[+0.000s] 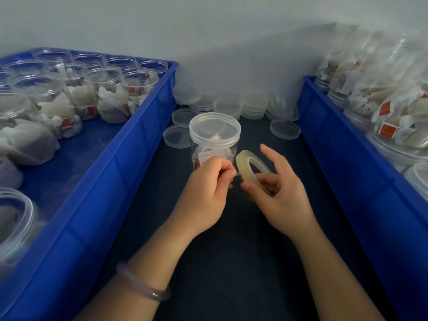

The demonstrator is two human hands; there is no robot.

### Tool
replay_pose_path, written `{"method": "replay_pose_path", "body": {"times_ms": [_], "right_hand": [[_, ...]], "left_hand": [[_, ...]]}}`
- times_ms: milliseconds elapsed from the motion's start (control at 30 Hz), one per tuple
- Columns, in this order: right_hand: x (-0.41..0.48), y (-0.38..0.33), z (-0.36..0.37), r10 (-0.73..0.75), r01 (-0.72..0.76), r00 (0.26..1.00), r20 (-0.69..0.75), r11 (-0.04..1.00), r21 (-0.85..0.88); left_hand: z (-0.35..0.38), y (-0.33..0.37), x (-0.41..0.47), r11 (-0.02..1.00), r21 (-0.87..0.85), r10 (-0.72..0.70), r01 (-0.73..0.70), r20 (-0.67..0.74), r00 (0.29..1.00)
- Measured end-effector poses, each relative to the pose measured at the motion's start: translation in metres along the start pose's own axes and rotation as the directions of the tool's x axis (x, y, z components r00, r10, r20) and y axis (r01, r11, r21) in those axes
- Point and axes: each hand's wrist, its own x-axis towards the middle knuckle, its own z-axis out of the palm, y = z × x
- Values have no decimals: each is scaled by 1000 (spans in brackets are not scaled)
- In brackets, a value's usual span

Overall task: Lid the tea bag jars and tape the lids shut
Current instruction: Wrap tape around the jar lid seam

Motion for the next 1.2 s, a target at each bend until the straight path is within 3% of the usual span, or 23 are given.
{"method": "replay_pose_path", "body": {"times_ms": [100,200,300,367,433,533,600,700,800,1200], "right_hand": [[4,-1,-1,-45,40,997,-57,996,-80],[8,-4,-5,-76,75,996,-43,997,-32],[20,-15,-11,-57,55,998,-13,994,-95],[32,-21,-19,-46,44,999,-8,986,-160],[44,-26,-24,-28,38,998,53,978,-206],[57,-31,-24,-24,61,989,146,966,-251],[62,-32,-20,-28,73,984,175,965,-251],[66,-31,-16,-41,81,985,166,967,-241],[67,-29,-14,-53,84,989,139,970,-227],[69,-25,-9,-54,75,994,91,966,-248]], "left_hand": [[-2,4,0,984,-165,-65,74,58,996],[-3,4,1,986,-147,-78,77,-7,997],[-6,5,1,994,56,103,-94,-204,973],[-14,5,9,981,136,179,-136,-396,901],[-22,-1,20,973,195,206,-123,-488,848],[-24,-12,35,997,75,46,-28,-246,968],[-17,-18,38,999,16,32,-29,-158,987],[-5,-28,40,991,-11,126,-136,-311,942],[1,-32,42,990,-37,110,-136,-395,912],[1,-32,43,994,-28,87,-107,-402,911]]}}
